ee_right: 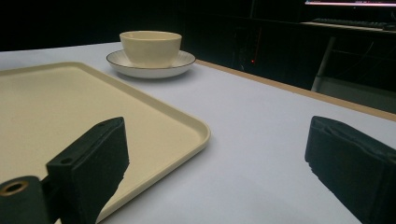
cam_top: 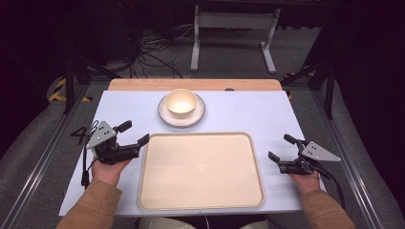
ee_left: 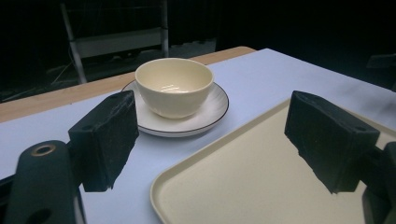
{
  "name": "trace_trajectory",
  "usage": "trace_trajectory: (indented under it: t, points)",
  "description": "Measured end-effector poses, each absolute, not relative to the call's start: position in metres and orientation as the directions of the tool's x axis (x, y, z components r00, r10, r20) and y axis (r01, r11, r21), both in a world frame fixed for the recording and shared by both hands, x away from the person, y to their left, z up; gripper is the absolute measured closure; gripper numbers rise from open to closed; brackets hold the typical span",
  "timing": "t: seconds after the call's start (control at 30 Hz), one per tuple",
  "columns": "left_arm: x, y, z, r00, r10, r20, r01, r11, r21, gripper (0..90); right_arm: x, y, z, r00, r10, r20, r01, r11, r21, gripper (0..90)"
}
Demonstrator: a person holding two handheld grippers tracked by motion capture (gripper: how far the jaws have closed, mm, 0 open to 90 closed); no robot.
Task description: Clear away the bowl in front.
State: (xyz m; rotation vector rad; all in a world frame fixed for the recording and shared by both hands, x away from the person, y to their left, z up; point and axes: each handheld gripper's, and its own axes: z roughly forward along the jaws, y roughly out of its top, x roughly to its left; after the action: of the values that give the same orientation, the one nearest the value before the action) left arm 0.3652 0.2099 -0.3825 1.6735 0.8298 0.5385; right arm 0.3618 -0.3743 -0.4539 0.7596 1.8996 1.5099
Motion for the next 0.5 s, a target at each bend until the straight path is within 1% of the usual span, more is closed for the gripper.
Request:
trace_trajectory:
  t: [0.5]
  points:
    - [0.389, 0.2, -0.378, 0.638, 0.766, -0.083, 0.26, -0.113, 0.959, 16.8, 0.362, -0.374, -0.454, -0.664, 0.741, -0.097, 0.073, 0.193, 0.978, 6.3]
